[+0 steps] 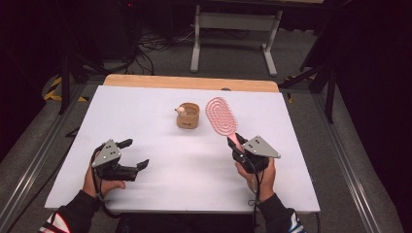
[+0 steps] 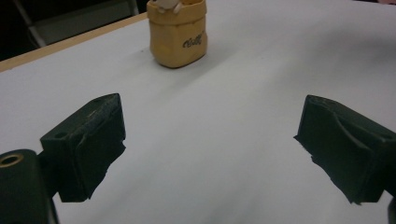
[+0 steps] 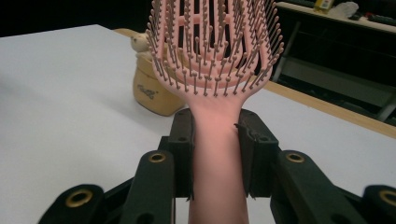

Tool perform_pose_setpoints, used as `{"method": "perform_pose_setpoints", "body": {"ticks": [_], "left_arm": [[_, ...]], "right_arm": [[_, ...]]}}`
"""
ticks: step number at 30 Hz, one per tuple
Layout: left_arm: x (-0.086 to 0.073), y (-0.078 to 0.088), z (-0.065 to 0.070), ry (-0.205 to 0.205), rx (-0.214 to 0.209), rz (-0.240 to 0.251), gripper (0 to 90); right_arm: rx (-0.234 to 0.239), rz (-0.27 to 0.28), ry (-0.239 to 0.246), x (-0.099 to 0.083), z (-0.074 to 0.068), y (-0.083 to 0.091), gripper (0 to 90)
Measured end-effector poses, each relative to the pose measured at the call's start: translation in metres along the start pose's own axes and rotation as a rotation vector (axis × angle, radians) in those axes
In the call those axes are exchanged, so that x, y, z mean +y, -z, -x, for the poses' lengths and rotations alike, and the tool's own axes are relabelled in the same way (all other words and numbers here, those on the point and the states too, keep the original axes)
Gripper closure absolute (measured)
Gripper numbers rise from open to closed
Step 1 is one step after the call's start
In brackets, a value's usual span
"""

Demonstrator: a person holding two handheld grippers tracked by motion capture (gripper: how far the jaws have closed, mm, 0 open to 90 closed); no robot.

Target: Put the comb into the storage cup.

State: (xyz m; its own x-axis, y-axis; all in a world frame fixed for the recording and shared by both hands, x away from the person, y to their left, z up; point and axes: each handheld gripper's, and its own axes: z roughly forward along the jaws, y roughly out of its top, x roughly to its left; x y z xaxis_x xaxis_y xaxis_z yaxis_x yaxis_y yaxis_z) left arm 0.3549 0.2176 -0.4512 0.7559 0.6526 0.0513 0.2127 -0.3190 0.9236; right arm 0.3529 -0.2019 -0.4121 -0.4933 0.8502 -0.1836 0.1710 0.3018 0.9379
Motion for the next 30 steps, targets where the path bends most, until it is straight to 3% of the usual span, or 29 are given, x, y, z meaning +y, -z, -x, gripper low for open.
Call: {"method": "perform_pose_setpoints", "body": {"ticks": [6, 11, 17, 20, 23, 30], "left_arm": [[0.02, -0.013, 0.007, 0.013, -0.071, 0.05, 9.7], [0.033, -0.021, 0.014, -0.004, -0.094, 0.069, 10.3], [0.049, -0.033, 0.022, 0.036, -0.143, 0.105, 12.8], [0.054, -0.039, 0.024, 0.053, -0.139, 0.088, 15.0], [0.06, -0.047, 0.027, 0.094, -0.197, 0.104, 14.8], [0.067, -0.058, 0.031, 0.121, -0.243, 0.085, 13.9]], "right_arm": [[0.05, 0.019, 0.02, 0.003, -0.021, -0.009, 69.1], [0.091, 0.018, 0.049, 0.003, -0.038, -0.014, 69.1], [0.126, 0.029, 0.064, 0.004, -0.052, -0.018, 69.1], [0.146, 0.031, 0.063, 0.004, -0.059, -0.019, 69.1], [0.169, 0.031, 0.085, 0.004, -0.07, -0.02, 69.1], [0.19, 0.041, 0.126, 0.005, -0.086, -0.022, 69.1]]}}
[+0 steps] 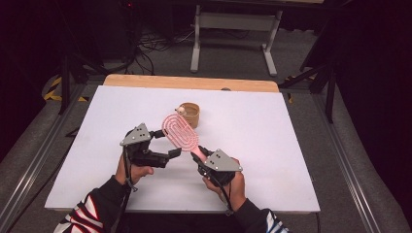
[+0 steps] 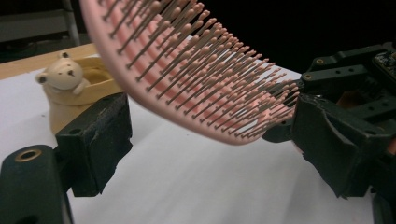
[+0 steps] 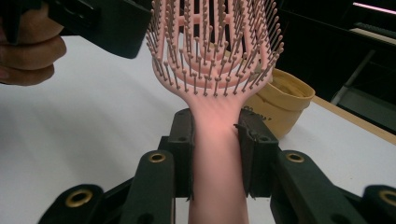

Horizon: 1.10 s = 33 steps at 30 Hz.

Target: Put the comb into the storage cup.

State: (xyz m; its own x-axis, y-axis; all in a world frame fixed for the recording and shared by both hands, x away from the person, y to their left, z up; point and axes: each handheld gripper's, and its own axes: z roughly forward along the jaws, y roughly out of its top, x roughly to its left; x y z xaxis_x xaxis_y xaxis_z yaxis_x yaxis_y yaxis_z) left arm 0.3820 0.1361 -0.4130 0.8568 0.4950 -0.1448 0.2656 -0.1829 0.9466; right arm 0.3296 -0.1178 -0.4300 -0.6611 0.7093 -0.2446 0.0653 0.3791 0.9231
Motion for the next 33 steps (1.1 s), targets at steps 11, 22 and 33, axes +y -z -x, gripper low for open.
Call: {"method": "perform_pose_setpoints", "body": {"ticks": [11, 22, 33], "left_arm": [[0.004, -0.007, 0.003, 0.017, -0.022, 0.048, 26.4], [0.007, -0.004, 0.007, 0.04, -0.044, 0.133, 47.3], [0.009, 0.0, 0.014, 0.038, -0.115, 0.177, 61.8]], "right_arm": [[-0.008, -0.017, 0.077, -0.002, -0.009, -0.002, 69.2], [-0.031, -0.028, 0.106, -0.006, -0.011, -0.003, 69.2], [-0.048, -0.033, 0.127, -0.007, -0.014, -0.005, 69.2]]}}
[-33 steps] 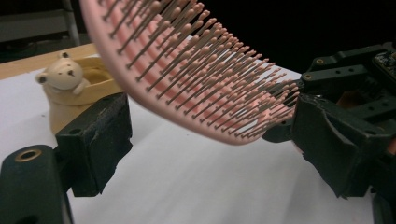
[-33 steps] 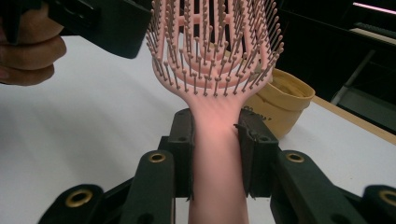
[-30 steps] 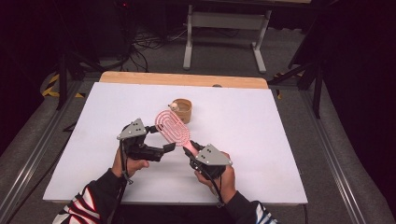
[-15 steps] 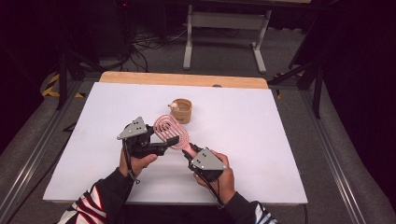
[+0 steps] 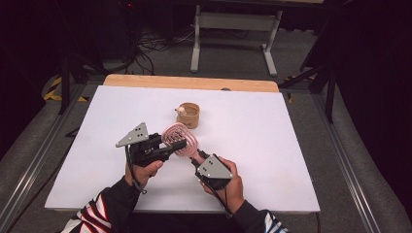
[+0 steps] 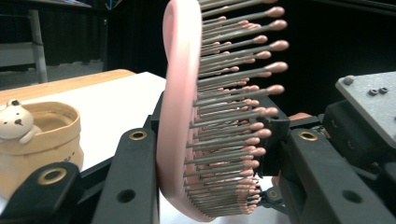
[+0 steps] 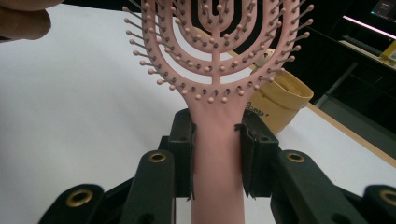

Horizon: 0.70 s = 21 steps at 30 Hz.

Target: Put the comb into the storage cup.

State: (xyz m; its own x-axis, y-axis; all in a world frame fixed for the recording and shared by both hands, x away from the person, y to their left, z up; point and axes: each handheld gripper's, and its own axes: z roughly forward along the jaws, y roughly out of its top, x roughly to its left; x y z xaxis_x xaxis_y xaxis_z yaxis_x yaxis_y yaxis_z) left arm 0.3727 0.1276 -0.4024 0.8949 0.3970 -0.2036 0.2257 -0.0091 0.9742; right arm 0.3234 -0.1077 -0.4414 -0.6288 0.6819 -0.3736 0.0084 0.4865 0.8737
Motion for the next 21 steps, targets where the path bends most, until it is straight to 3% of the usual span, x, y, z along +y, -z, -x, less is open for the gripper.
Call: {"method": "perform_pose_setpoints", "body": {"ticks": [8, 16, 18, 21], "left_arm": [[0.0, 0.002, 0.003, -0.015, -0.004, 0.017, 62.8], [0.004, 0.011, 0.001, -0.064, 0.068, 0.0, 63.0], [0.004, 0.015, -0.002, -0.065, 0.087, 0.005, 63.1], [0.004, 0.018, -0.005, -0.055, 0.098, 0.013, 63.1]], "right_arm": [[0.017, 0.006, -0.011, 0.0, 0.002, 0.0, 68.2], [0.015, 0.02, -0.065, -0.003, 0.009, 0.004, 50.3], [0.021, 0.033, -0.079, -0.004, 0.012, 0.008, 44.3], [0.019, 0.046, -0.083, -0.004, 0.014, 0.01, 42.3]]}}
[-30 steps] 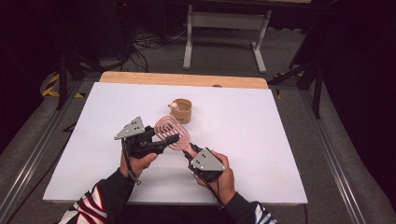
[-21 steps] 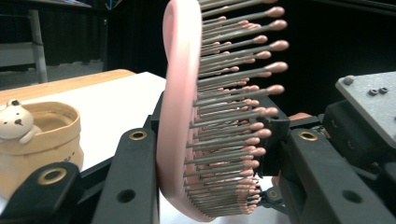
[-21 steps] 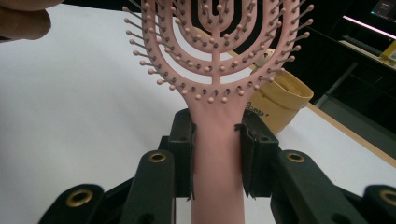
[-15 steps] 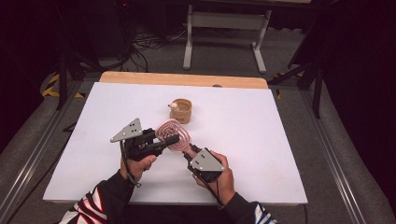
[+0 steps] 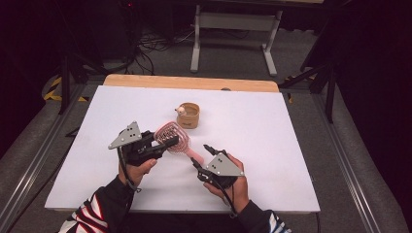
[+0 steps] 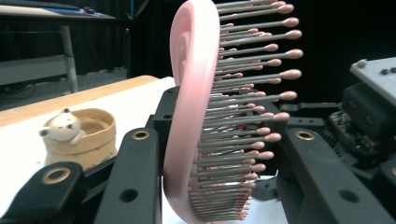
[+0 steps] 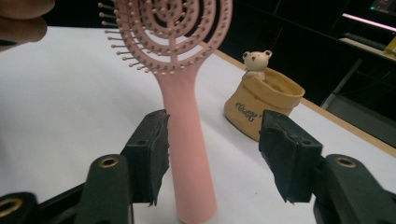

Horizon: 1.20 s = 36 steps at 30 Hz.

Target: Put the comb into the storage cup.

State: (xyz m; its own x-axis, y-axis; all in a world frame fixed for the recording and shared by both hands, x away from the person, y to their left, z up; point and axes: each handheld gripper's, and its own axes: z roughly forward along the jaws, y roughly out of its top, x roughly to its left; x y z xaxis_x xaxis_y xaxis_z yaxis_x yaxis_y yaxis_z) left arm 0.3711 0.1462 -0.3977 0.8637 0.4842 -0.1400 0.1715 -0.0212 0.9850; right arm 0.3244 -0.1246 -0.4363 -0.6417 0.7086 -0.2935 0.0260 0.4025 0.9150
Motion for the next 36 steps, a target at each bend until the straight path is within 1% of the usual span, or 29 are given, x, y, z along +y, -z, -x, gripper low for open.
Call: {"method": "perform_pose_setpoints", "body": {"ticks": [2, 3, 4, 6, 8, 9, 10, 11, 13, 14, 15, 16, 17, 18, 19, 20, 21, 22, 26, 28, 29, 32, 33, 36], "left_arm": [[0.0, 0.003, -0.003, -0.005, 0.014, -0.001, 63.1], [0.0, 0.006, -0.005, -0.003, 0.025, -0.003, 63.1], [0.0, 0.006, -0.005, -0.003, 0.025, -0.003, 63.1], [0.0, 0.01, -0.008, -0.001, 0.036, 0.003, 63.1], [0.001, 0.015, -0.01, 0.01, 0.041, 0.006, 63.1], [0.002, 0.019, -0.012, -0.002, 0.055, 0.012, 63.1], [0.002, 0.019, -0.012, -0.002, 0.055, 0.012, 63.1], [0.003, 0.023, -0.014, -0.001, 0.061, 0.019, 63.1], [0.004, 0.027, -0.015, 0.004, 0.07, 0.029, 63.1], [0.005, 0.029, -0.016, 0.004, 0.072, 0.036, 63.1], [0.006, 0.032, -0.017, 0.006, 0.077, 0.04, 63.1], [0.007, 0.034, -0.018, 0.012, 0.084, 0.045, 63.1], [0.009, 0.038, -0.019, -0.002, 0.098, 0.056, 63.1], [0.009, 0.038, -0.019, -0.002, 0.098, 0.056, 63.1], [0.009, 0.04, -0.019, 0.006, 0.098, 0.058, 63.1], [0.01, 0.042, -0.02, 0.002, 0.099, 0.065, 63.1], [0.012, 0.044, -0.021, 0.002, 0.107, 0.074, 63.1], [0.012, 0.046, -0.022, 0.007, 0.109, 0.08, 63.1], [0.013, 0.049, -0.024, 0.005, 0.116, 0.085, 63.1], [0.014, 0.05, -0.024, 0.002, 0.118, 0.091, 63.1], [0.015, 0.052, -0.025, -0.002, 0.128, 0.094, 63.1], [0.016, 0.053, -0.026, 0.005, 0.128, 0.102, 63.1], [0.016, 0.053, -0.026, 0.004, 0.131, 0.103, 63.2], [0.019, 0.053, -0.027, -0.004, 0.139, 0.106, 63.1]], "right_arm": [[0.0, 0.025, -0.016, 0.0, 0.004, 0.003, 39.3], [-0.007, 0.035, -0.023, 0.001, 0.007, 0.004, 36.4], [-0.01, 0.037, -0.024, 0.0, 0.008, 0.005, 35.4], [-0.011, 0.041, -0.028, 0.0, 0.009, 0.005, 34.2], [-0.022, 0.043, -0.026, -0.001, 0.012, 0.007, 32.2], [-0.028, 0.046, -0.032, -0.002, 0.015, 0.009, 30.7], [-0.028, 0.046, -0.032, -0.002, 0.015, 0.009, 30.7], [-0.033, 0.045, -0.034, -0.002, 0.016, 0.01, 30.0], [-0.048, 0.039, -0.04, -0.004, 0.021, 0.013, 27.3], [-0.048, 0.039, -0.04, -0.004, 0.021, 0.013, 27.3], [-0.061, 0.043, -0.044, -0.006, 0.024, 0.016, 23.4], [-0.059, 0.04, -0.044, -0.007, 0.026, 0.017, 23.0], [-0.071, 0.037, -0.041, -0.008, 0.027, 0.018, 22.0], [-0.08, 0.039, -0.042, -0.009, 0.029, 0.02, 21.0], [-0.08, 0.039, -0.042, -0.009, 0.029, 0.02, 21.0], [-0.078, 0.041, -0.051, -0.01, 0.032, 0.021, 20.1], [-0.093, 0.041, -0.056, -0.012, 0.037, 0.024, 18.3], [-0.096, 0.042, -0.056, -0.012, 0.038, 0.025, 17.6], [-0.102, 0.046, -0.049, -0.015, 0.042, 0.028, 14.8], [-0.098, 0.05, -0.051, -0.017, 0.043, 0.03, 13.8], [-0.086, 0.056, -0.048, -0.019, 0.044, 0.032, 13.1], [-0.088, 0.06, -0.05, -0.02, 0.046, 0.035, 12.6], [-0.097, 0.055, -0.049, -0.021, 0.046, 0.036, 11.8], [-0.102, 0.035, -0.038, -0.027, 0.047, 0.039, 8.6]]}}
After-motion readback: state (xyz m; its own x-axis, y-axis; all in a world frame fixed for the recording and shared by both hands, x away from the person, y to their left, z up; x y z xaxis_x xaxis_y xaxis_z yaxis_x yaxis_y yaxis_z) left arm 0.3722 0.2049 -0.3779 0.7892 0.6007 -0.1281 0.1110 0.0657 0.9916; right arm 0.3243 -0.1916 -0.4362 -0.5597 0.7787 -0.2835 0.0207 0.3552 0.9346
